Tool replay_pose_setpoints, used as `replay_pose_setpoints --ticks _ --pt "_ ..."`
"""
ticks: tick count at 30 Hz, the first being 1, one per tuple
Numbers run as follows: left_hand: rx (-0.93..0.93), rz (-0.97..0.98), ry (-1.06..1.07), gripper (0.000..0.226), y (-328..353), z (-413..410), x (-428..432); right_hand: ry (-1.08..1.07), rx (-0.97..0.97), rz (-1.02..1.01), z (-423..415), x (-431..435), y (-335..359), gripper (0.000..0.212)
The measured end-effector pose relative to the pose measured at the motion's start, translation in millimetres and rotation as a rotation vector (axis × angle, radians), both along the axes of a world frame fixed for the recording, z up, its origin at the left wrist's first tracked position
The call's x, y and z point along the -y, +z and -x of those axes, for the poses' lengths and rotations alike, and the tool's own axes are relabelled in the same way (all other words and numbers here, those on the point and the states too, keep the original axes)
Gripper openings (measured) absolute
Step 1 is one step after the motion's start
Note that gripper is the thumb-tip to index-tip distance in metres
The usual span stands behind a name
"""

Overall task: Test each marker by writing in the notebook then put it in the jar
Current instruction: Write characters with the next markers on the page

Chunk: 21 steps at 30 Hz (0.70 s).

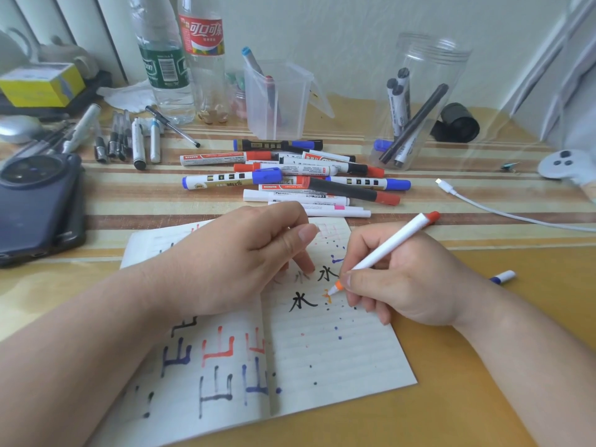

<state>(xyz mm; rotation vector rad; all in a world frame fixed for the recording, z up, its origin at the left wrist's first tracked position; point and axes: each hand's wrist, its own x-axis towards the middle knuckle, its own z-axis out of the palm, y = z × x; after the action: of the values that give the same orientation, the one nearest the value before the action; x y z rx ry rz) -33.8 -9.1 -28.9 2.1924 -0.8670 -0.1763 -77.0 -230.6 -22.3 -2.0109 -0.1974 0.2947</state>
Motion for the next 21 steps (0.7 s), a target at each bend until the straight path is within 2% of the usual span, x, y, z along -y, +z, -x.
replay_pose_setpoints --ticks 4,7,13,21 --pt "0.014 -0.004 0.004 0.036 0.5 -0.3 0.3 0.035 -0.031 -0.023 1.0 -0.4 1.2 0.009" --pt "0.012 -0.003 0.001 0.036 0.6 0.3 -0.5 -0.062 -0.012 -0.059 -1.7 1.2 -0.7 0.010" --pt "0.015 0.000 -0.003 0.035 0.1 0.3 -0.7 -0.086 0.039 0.075 -1.8 -0.5 -0.8 0.013" --pt "0.015 0.002 -0.004 0.035 -0.4 -0.1 -0.5 -0.042 0.032 0.080 -2.0 1.4 -2.5 0.012"
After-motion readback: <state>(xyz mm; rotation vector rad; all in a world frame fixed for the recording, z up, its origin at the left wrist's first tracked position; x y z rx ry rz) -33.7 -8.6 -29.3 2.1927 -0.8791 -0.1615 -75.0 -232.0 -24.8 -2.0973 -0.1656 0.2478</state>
